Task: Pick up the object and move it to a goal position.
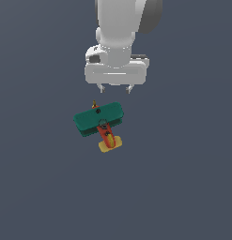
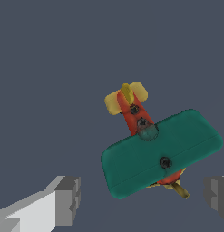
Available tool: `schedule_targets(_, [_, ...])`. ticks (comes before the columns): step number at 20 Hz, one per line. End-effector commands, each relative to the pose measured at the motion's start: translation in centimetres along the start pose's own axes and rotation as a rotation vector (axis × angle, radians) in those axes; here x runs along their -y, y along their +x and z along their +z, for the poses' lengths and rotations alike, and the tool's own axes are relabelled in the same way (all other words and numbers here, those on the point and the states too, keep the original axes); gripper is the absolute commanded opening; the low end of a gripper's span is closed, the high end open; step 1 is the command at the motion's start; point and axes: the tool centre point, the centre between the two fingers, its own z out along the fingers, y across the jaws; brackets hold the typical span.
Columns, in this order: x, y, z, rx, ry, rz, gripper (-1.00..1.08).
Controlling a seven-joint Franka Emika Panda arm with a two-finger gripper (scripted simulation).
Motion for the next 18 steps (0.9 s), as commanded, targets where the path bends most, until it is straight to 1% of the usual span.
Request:
schedule_targets(1, [0.0, 0.0, 0.0, 0.000, 0.000, 0.000, 0.28])
schedule_targets(5, [-0.1, 0.0, -0.2, -0.007, 0.002, 0.001, 0.28])
schedule_targets(10, [-0.5, 0.2, -1.2, -0.034, 0.009, 0.003, 0.28])
schedule_targets(14, [-1.1, 0.4, -2.5, -0.071, 0.019, 0.006, 0.28])
schedule_targets(18, [-1.8, 0.6, -4.3, -0.122, 0.034, 0.010, 0.28])
